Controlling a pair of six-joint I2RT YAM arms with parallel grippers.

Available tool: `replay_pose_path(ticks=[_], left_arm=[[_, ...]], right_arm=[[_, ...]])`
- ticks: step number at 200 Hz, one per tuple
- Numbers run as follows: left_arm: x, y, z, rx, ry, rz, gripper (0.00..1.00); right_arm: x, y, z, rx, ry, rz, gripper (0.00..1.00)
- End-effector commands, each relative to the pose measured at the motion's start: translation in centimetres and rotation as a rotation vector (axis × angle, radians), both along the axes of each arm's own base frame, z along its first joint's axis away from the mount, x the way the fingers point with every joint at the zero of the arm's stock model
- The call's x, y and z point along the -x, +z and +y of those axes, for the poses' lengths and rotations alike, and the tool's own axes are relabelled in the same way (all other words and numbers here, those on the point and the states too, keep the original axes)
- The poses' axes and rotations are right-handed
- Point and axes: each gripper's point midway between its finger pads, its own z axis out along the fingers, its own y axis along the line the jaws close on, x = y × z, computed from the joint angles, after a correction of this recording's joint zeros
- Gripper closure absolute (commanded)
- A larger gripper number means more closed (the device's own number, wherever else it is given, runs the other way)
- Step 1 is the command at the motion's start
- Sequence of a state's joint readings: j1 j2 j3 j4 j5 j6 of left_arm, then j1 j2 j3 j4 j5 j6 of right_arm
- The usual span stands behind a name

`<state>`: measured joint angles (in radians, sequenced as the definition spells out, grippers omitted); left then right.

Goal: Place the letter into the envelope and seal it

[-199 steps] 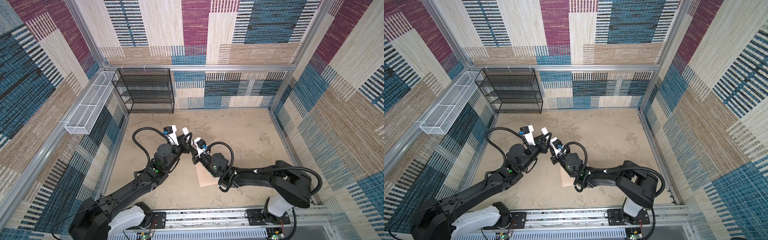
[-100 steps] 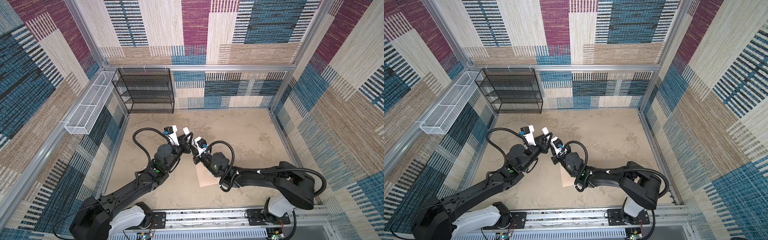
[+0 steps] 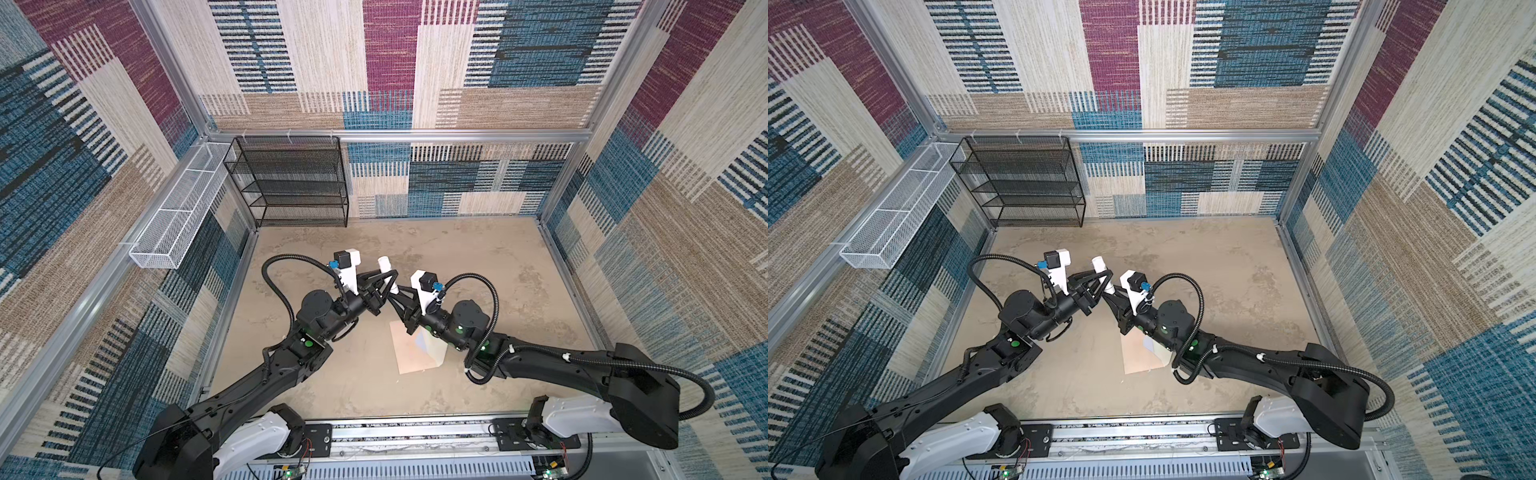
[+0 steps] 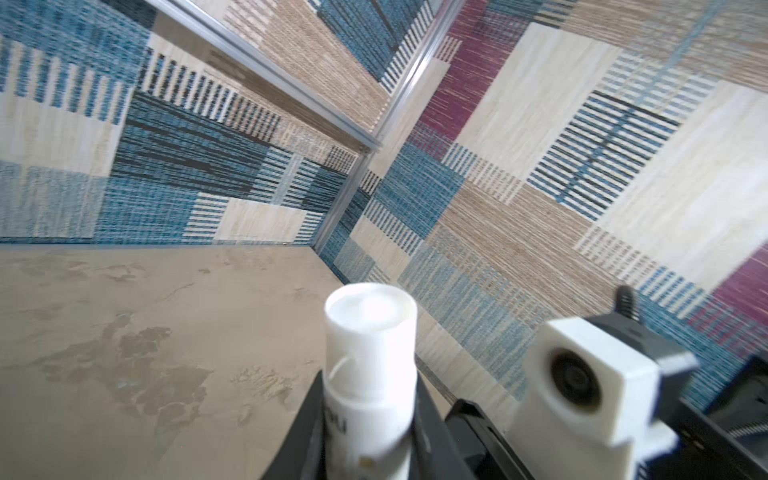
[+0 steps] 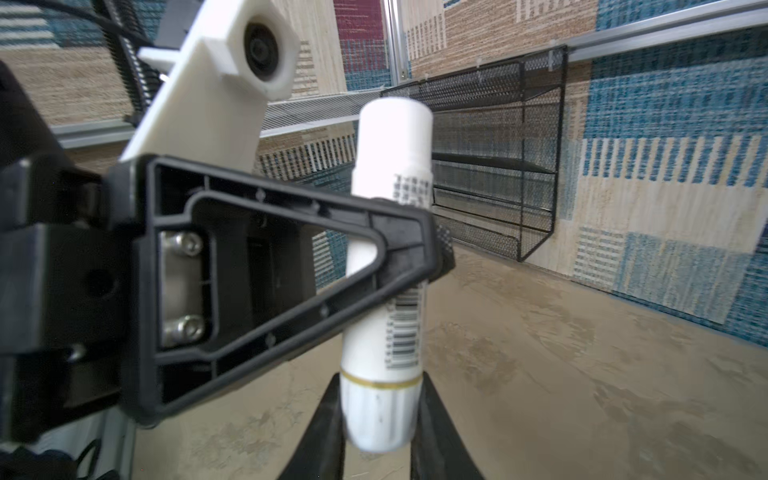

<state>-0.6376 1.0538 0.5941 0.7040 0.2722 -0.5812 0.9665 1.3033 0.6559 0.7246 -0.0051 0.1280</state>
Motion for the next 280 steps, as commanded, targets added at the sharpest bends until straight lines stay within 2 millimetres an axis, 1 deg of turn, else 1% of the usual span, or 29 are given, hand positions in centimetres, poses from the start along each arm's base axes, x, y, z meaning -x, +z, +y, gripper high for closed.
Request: replay_pose_path(ticks=[1,16,20,32,62,90,121,131,141,150,159,162,170,174,190,204,217,239,247,266,280], left_arm=[[3.2,-0.8,-1.7,-0.007,-0.224,0.019,1.0],[4.4,-0.4,-1.8,0.019,-0.29,0.009,1.0],[5.2,-0.2,-2.0,0.02,-0.334,0.002,1.0],[6.2,0.2,-2.1,0.032,-0.386,-0.01,1.0],[8.0,0.9,-2.1,0.042,-0.473,-0.029,1.0],[8.9,1.1,-2.0,0.042,-0.505,-0.037,1.0],[9.0,0.9,-1.9,0.038,-0.499,-0.036,1.0],[8.6,0.8,-1.9,0.035,-0.48,-0.035,1.0],[8.2,0.8,-1.7,0.028,-0.446,-0.037,1.0],[7.3,0.8,-1.4,0.018,-0.383,-0.03,1.0],[6.3,0.7,-0.8,0.004,-0.306,-0.032,1.0],[5.6,0.6,-0.5,0.003,-0.257,-0.026,1.0],[4.5,0.7,0.3,-0.008,-0.17,-0.027,1.0],[3.9,0.0,0.6,-0.031,-0.13,0.0,1.0],[2.1,-0.3,2.2,-0.064,0.022,0.012,1.0],[0.8,-0.5,3.4,-0.081,0.122,0.031,1.0],[-0.2,-0.8,4.2,-0.077,0.197,0.047,1.0],[-1.8,-1.3,5.4,-0.052,0.302,0.084,1.0],[-2.2,-1.6,5.7,-0.048,0.33,0.099,1.0],[-3.1,-2.0,5.9,-0.038,0.375,0.128,1.0],[-3.6,-2.3,6.0,-0.033,0.395,0.144,1.0]], right_arm=[[5.5,3.5,0.8,-0.119,0.338,-0.031,0.78],[6.7,3.9,0.0,-0.135,0.41,-0.021,0.78],[7.0,3.9,-0.1,-0.138,0.43,-0.018,0.78],[7.9,4.2,-0.7,-0.142,0.479,-0.02,0.78],[9.7,4.3,-1.8,-0.143,0.575,-0.02,0.77],[10.1,3.8,-2.6,-0.133,0.611,-0.006,0.77],[9.6,2.7,-2.5,-0.097,0.604,0.016,0.74],[9.2,2.1,-2.4,-0.074,0.587,0.021,0.7],[8.5,1.1,-2.1,-0.032,0.551,0.025,0.6],[7.5,-0.1,-1.9,0.017,0.504,0.029,0.5],[6.7,-1.6,-1.8,0.069,0.464,0.026,0.45],[6.4,-2.1,-1.7,0.086,0.453,0.023,0.43],[5.8,-3.4,-1.6,0.127,0.427,0.028,0.41],[5.4,-4.1,-1.6,0.144,0.409,0.035,0.4],[3.8,-6.4,-1.5,0.196,0.33,0.059,0.36],[2.7,-7.6,-1.3,0.22,0.24,0.049,0.36],[2.2,-7.5,-1.1,0.208,0.145,-0.003,0.36],[1.5,-5.7,-0.6,0.151,-0.009,-0.095,0.37],[1.1,-5.1,-0.5,0.136,-0.064,-0.121,0.37],[0.2,-4.2,-0.3,0.122,-0.166,-0.17,0.39],[-0.8,-3.9,-0.2,0.13,-0.234,-0.193,0.4]])
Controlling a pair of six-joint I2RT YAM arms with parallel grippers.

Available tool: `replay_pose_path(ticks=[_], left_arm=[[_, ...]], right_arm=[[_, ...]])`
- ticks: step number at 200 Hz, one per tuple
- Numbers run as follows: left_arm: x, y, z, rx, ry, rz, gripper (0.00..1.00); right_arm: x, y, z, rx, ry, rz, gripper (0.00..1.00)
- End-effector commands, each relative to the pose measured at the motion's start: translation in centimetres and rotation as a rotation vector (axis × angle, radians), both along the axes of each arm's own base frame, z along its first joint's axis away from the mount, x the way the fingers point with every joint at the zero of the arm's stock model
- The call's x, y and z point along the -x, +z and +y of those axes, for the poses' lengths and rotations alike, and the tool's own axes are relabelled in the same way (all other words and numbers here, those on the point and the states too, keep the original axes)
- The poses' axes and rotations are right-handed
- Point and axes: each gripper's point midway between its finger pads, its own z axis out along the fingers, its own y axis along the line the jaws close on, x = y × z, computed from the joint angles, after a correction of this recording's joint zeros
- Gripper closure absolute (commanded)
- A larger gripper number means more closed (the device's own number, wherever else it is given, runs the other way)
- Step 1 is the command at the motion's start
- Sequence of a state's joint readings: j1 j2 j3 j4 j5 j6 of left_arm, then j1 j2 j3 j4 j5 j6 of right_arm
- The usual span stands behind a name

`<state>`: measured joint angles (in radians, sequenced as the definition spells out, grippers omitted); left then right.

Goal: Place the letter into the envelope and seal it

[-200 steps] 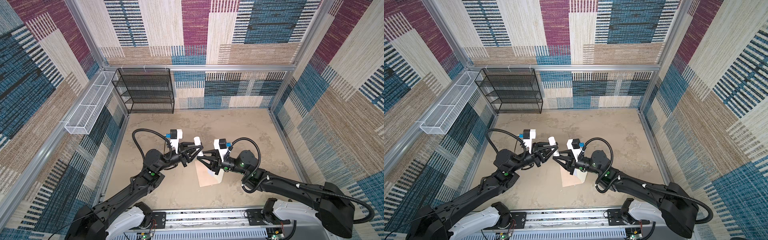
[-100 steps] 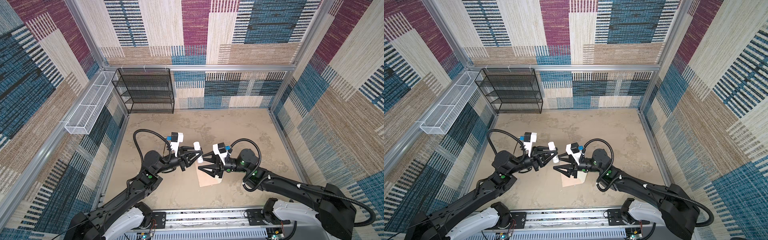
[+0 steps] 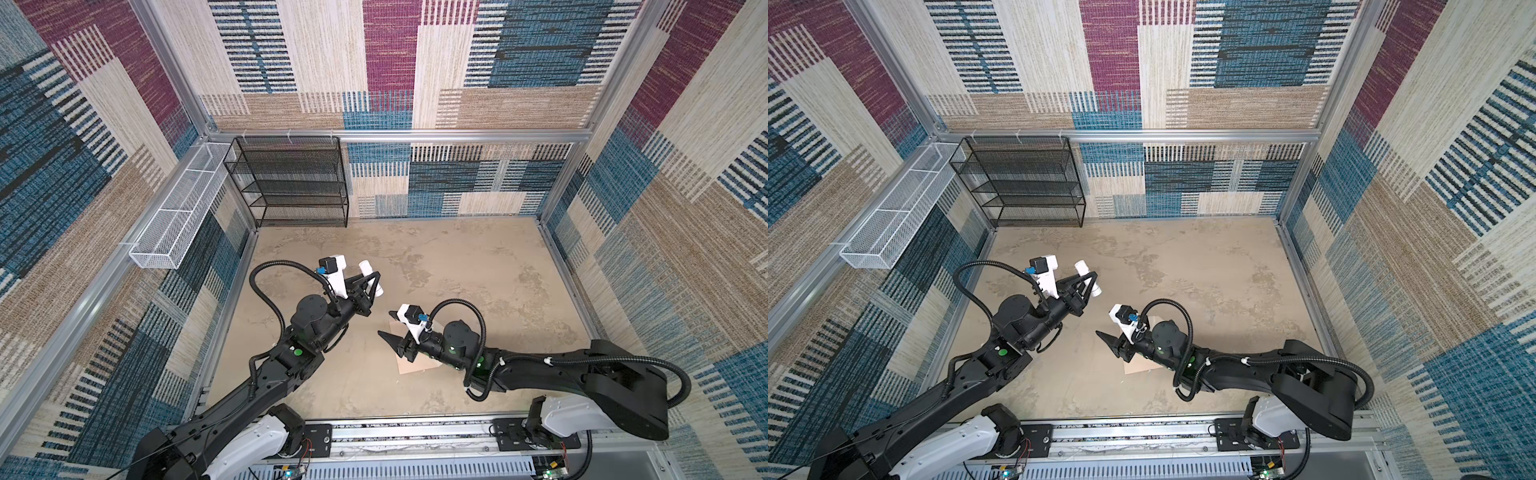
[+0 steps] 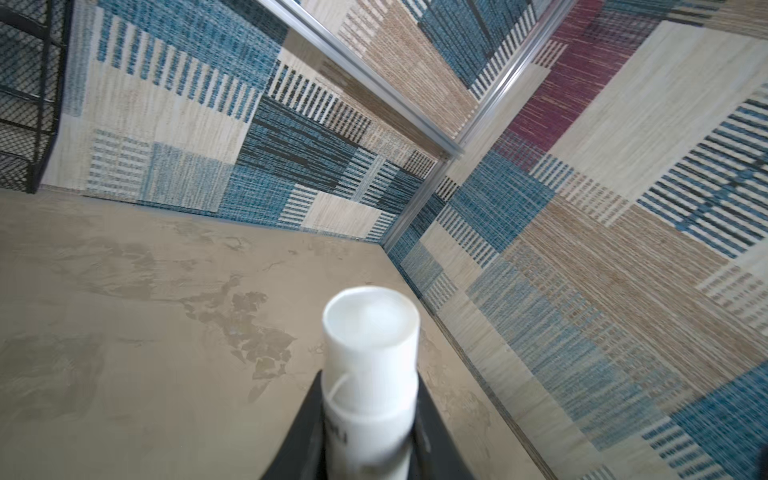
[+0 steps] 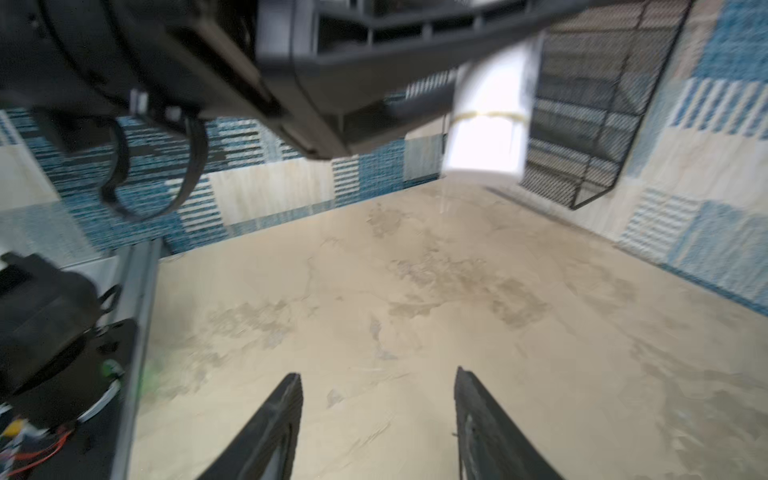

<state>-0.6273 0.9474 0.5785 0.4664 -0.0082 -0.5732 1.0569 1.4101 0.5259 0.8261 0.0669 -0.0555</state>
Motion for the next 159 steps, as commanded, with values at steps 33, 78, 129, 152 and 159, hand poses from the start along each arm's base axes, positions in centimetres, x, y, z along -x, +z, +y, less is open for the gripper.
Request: replay_pose_path(ticks=[33,78,129,152,159], left_arm=[[-1.8,0.1,0.9,0.048,0.119,0.029,1.0],[-1.9,-0.2,0.3,0.057,0.109,0.038,1.0],[-2.1,-0.4,-0.3,0.056,0.095,0.05,1.0],[-2.1,-0.7,-0.4,0.057,0.092,0.054,1.0],[-2.1,-0.7,-0.3,0.057,0.092,0.055,1.0]], right_arm=[[-5.1,3.2,-0.6,-0.034,-0.32,-0.177,0.4],[-6.1,3.3,0.7,-0.017,-0.338,-0.196,0.47],[-6.6,3.7,2.0,0.005,-0.324,-0.215,0.54],[-6.9,3.5,2.2,0.022,-0.332,-0.214,0.55],[-6.9,3.5,2.2,0.022,-0.335,-0.211,0.57]])
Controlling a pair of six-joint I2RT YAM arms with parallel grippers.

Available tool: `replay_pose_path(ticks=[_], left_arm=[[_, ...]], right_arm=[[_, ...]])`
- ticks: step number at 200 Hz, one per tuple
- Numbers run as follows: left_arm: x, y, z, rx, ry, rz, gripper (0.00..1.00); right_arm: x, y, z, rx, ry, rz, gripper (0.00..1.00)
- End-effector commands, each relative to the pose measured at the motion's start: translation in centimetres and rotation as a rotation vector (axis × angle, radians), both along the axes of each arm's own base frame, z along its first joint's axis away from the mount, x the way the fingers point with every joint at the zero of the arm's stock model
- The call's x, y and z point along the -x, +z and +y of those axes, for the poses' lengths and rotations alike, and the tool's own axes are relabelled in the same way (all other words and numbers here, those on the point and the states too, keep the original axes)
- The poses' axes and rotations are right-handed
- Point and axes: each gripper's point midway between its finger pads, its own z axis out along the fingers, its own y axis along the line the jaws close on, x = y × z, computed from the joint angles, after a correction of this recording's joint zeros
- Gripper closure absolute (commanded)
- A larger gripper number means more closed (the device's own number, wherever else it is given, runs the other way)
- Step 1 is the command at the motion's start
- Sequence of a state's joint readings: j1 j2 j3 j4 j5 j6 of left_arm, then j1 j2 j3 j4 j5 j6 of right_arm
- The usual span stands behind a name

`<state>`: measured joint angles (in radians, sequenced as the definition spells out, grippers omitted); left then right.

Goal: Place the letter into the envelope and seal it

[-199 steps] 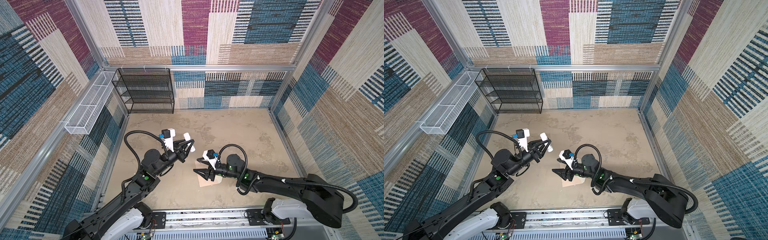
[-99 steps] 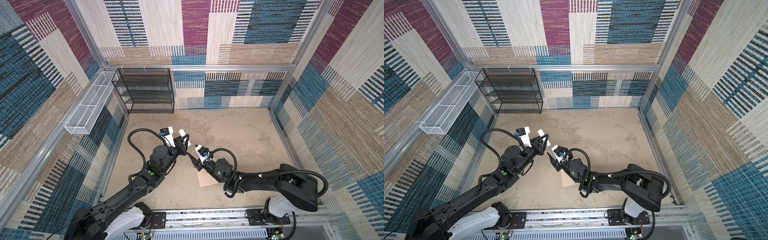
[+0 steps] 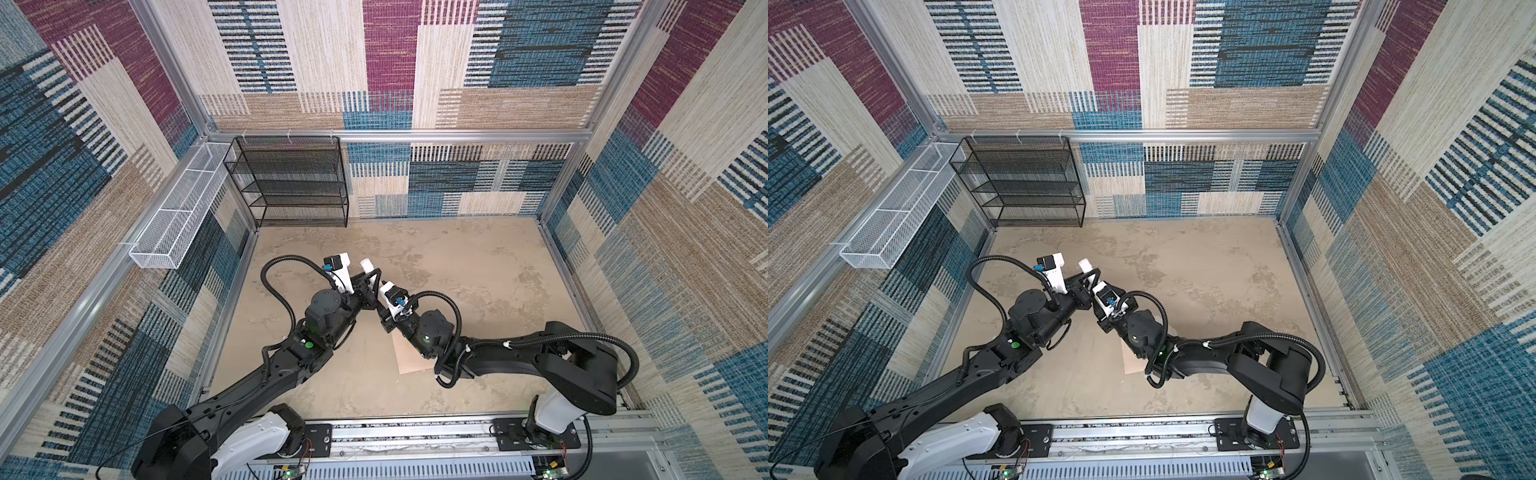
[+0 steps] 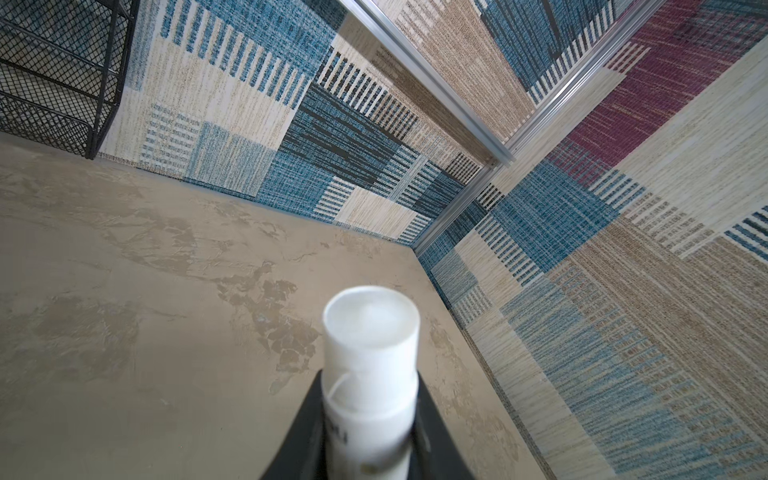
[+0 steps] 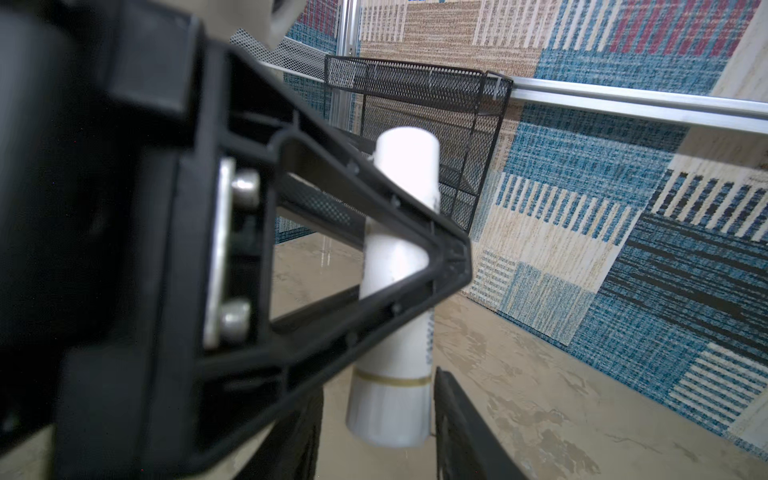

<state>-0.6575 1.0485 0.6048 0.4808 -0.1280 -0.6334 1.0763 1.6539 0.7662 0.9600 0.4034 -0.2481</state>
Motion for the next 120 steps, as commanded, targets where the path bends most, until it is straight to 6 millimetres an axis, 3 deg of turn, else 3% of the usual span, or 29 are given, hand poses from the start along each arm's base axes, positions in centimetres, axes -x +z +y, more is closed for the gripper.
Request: replay_pose_path(ticks=[1,51,120], left_arm=[[0.0,1.2,0.0,0.043,0.004,-0.028,1.0],[0.0,1.2,0.0,0.035,0.002,-0.03,1.0],[0.2,-0.1,-0.3,0.015,-0.013,-0.001,1.0]], right_arm=[[-0.3,0.2,0.1,0.006,-0.019,-0.007,0.57],[-0.4,0.3,0.1,0.006,-0.022,-0.002,0.69],[-0.2,0.7,0.3,0.002,-0.006,0.017,0.74]])
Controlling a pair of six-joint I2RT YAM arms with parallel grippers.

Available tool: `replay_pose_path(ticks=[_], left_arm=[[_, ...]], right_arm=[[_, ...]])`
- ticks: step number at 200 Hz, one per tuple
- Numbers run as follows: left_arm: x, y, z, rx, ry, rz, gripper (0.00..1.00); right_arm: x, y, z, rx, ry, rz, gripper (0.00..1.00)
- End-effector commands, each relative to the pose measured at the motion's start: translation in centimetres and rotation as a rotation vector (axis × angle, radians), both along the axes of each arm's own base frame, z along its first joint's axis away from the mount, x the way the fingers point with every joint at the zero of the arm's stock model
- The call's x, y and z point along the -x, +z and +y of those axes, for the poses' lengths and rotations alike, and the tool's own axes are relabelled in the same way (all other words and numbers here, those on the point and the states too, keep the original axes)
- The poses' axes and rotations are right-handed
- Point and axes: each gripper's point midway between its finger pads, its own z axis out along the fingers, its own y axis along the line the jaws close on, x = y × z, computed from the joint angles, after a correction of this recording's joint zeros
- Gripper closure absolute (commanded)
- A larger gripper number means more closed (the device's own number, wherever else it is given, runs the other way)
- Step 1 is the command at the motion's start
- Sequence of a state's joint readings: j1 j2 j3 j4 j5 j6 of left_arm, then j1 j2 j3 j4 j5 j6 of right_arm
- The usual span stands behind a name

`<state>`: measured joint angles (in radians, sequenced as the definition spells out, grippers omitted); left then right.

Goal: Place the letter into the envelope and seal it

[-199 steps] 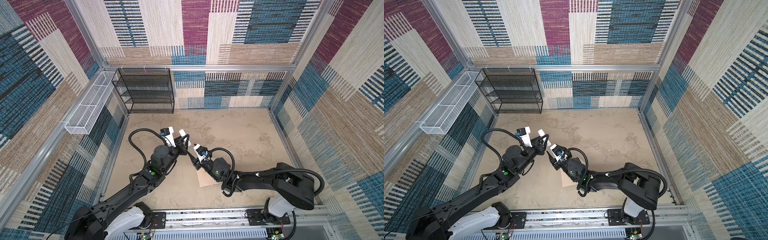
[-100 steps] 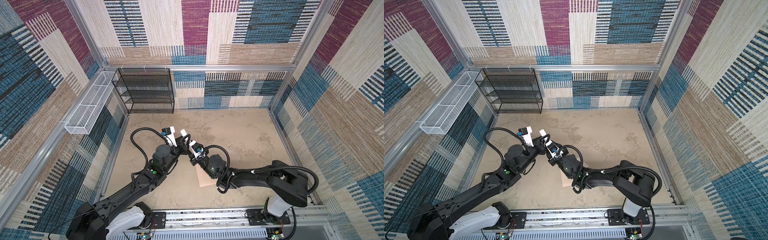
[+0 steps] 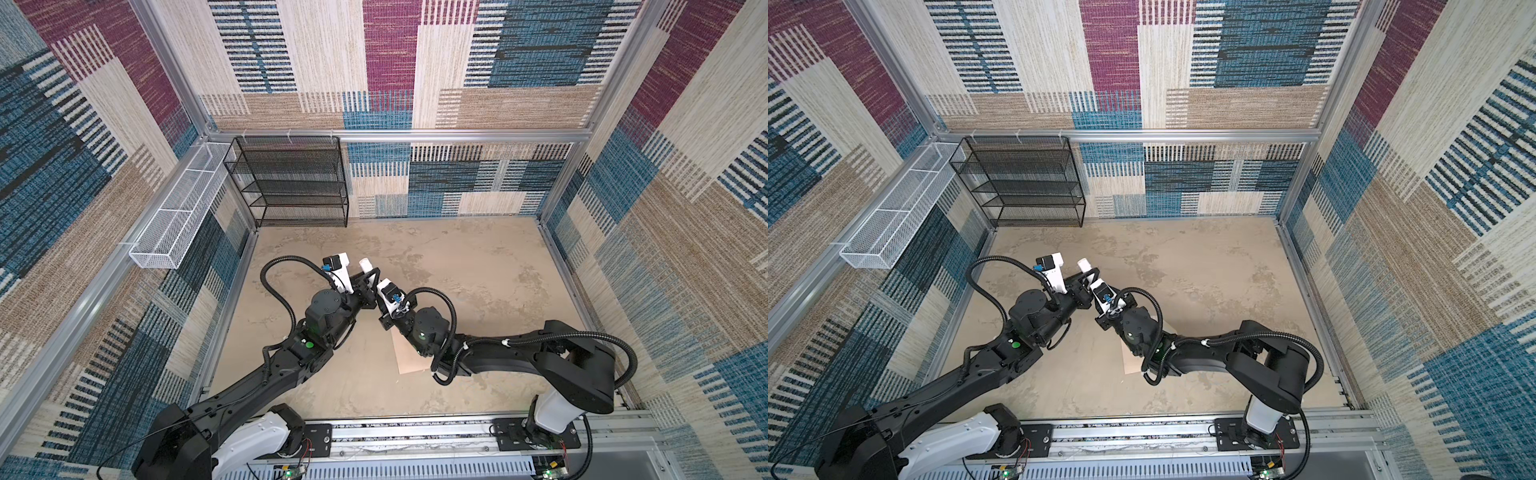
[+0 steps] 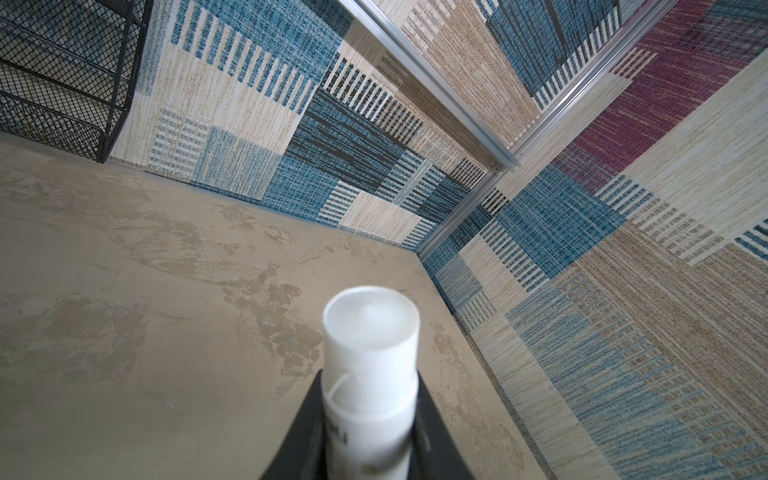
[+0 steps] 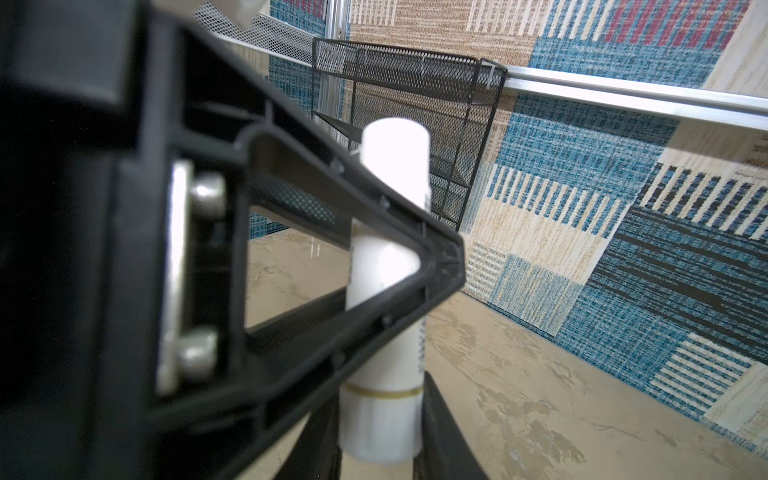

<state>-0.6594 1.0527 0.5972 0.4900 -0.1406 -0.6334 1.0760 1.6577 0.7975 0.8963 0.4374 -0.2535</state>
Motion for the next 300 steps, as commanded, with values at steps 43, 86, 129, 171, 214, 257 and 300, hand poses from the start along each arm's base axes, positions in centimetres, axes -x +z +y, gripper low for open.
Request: replay_pose_path(ticks=[43,86,129,171,214,257,300], left_arm=[[1.0,0.0,-0.9,-0.005,-0.077,0.004,1.0],[3.6,1.4,-2.6,-0.005,-0.256,-0.034,1.0],[7.5,3.4,-4.4,0.056,-0.489,-0.081,1.0],[10.8,4.3,-5.7,0.121,-0.691,-0.101,1.0],[12.9,4.5,-6.1,0.113,-0.801,-0.123,1.0],[12.7,4.4,-5.9,0.105,-0.781,-0.126,1.0],[7.1,3.8,-1.7,0.016,-0.344,-0.099,1.0]], right_arm=[[2.5,2.2,0.7,-0.064,0.158,0.053,0.78],[7.1,4.4,0.9,-0.146,0.466,0.156,0.81],[11.7,6.8,-1.2,-0.209,0.749,0.229,0.83],[15.0,8.4,-3.4,-0.222,0.937,0.276,0.8],[16.3,7.6,-4.1,-0.21,1.039,0.355,0.8],[14.7,6.1,-4.0,-0.157,0.945,0.334,0.7],[9.3,1.7,-4.6,-0.077,0.616,0.269,0.41]])
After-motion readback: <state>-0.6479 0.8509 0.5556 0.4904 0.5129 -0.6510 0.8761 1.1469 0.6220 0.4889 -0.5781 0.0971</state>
